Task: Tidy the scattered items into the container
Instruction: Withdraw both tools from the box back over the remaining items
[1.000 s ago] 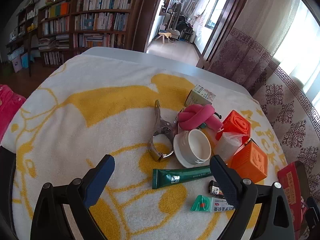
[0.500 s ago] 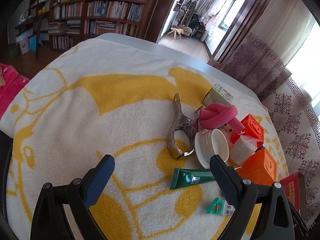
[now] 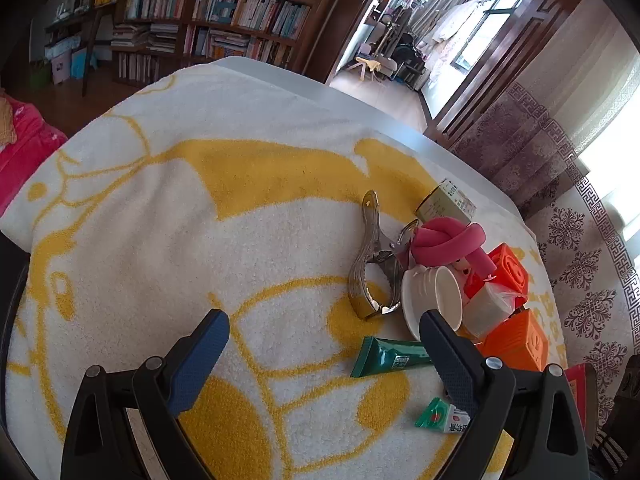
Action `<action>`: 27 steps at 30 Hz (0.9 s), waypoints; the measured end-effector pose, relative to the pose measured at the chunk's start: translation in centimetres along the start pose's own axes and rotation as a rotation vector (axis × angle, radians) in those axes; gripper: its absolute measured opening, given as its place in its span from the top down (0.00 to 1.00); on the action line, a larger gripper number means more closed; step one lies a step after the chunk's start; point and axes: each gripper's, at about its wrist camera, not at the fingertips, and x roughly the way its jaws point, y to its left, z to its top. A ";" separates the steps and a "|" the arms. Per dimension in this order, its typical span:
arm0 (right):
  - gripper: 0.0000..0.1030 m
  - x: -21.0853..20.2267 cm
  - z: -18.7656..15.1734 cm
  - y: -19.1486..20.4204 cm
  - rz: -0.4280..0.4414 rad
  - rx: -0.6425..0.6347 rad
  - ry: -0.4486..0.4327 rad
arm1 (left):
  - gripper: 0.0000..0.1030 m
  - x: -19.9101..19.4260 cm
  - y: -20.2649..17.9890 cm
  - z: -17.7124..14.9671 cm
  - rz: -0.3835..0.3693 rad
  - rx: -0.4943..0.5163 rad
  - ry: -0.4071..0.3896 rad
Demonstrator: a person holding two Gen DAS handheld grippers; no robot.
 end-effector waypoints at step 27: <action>0.12 4.6 1.1 2.7 -0.080 -0.301 0.028 | 0.05 0.4 0.4 -0.1 -0.001 -0.031 0.017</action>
